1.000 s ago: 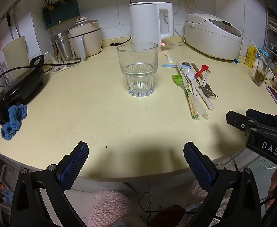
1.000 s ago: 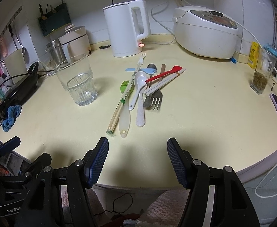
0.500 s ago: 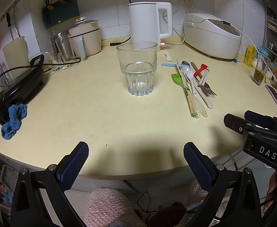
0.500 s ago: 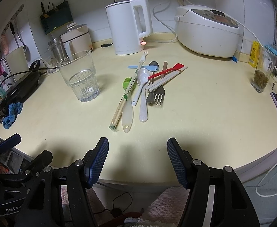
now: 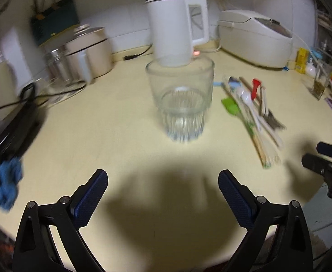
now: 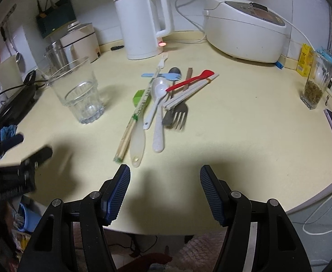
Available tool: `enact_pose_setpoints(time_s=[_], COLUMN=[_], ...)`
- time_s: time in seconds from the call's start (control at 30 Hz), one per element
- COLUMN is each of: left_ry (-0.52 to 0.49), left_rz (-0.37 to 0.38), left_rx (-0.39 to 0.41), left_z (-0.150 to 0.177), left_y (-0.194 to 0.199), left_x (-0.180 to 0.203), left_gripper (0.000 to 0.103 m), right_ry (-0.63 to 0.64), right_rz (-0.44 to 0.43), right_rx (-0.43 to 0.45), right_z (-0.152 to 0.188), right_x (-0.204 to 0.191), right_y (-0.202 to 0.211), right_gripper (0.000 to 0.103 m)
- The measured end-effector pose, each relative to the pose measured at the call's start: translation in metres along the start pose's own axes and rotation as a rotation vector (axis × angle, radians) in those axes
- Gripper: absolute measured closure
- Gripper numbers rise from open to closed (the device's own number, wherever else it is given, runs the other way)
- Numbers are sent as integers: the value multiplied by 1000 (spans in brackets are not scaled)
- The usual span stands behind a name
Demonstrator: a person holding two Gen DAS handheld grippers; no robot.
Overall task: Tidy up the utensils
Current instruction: 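Grasp the clear glass tumbler with the left gripper and lift it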
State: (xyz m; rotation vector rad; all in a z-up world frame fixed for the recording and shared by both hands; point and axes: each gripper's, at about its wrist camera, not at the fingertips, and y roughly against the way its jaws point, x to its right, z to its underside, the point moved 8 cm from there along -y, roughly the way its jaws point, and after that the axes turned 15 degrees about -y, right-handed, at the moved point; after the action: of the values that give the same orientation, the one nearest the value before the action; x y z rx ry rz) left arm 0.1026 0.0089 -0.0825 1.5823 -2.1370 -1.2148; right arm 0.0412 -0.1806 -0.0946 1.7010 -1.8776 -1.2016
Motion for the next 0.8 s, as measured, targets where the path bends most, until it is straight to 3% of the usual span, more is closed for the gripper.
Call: enact_pose_setpoints(time_s=[0.13,0.3,0.47,0.6,0.8], left_ry=[5,-17,-54,-84,-125], left_rz=[107,178,207,238,279], left_rx=[30,34,20,31,65], left_z=[-25,-43,-55,-59,-62], left_y=[-25,-48,-67,-77,-89], left_x=[-8,-3,6,9,6], left_gripper=[4,7,13,26,32], right_ry=[-33,-53,-82,-98,-106], right_rz=[13,35,53,65,75], right_rx=[9,18,6,-9,-29], right_z=[-18,-37,-47,-52,-56], right_x=[8,18,29,37,43], right_y=[-1,-1,-6,-12,-19], right_gripper=[38,38,38,38,38])
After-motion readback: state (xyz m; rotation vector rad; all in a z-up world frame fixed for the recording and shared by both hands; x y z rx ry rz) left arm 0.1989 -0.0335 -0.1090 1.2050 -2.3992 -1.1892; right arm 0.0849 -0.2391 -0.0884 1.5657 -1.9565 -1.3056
